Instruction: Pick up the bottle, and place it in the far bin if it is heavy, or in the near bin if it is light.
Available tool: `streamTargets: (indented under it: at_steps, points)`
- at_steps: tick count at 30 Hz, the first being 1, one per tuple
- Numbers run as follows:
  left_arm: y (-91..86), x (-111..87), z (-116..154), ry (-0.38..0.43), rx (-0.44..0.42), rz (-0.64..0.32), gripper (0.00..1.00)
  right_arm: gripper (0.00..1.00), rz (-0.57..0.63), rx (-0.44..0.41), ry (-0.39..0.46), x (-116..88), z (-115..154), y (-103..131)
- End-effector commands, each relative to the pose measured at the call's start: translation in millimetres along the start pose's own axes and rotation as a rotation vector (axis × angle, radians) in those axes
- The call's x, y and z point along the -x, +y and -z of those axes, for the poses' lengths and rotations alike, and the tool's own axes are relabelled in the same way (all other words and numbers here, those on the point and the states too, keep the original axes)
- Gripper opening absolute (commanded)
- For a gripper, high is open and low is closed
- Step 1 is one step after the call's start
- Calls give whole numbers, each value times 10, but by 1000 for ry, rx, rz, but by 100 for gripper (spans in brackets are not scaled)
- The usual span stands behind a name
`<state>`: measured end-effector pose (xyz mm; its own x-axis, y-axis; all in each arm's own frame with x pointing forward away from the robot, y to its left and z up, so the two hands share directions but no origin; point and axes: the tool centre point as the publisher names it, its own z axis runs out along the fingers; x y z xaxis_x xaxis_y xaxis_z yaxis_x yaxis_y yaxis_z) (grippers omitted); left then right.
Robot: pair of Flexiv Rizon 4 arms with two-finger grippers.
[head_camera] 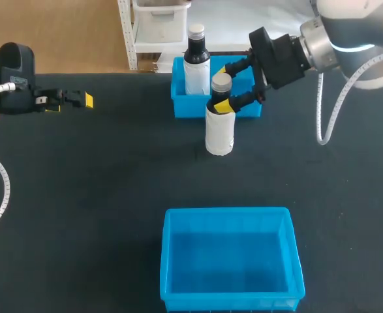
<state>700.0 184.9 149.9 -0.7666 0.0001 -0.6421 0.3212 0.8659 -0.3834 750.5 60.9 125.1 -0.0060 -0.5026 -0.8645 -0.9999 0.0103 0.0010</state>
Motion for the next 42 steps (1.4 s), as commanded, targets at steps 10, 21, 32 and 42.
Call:
streamTargets:
  at_steps: [10, 21, 32, 42]
  points:
    - [0, 0, 0, 0, 0, 0, 100, 100, -10, 18, 8, -21, -46, -14]
    - [0, 0, 0, 0, 0, 0, 100, 62, -19, 16, 13, -52, -65, -20]
    - [0, 0, 0, 0, 0, 0, 100, 4, -17, 7, 10, -19, -57, -14]
    - [0, 0, 0, 0, 0, 0, 100, 0, 0, -16, 9, 187, 83, 8]
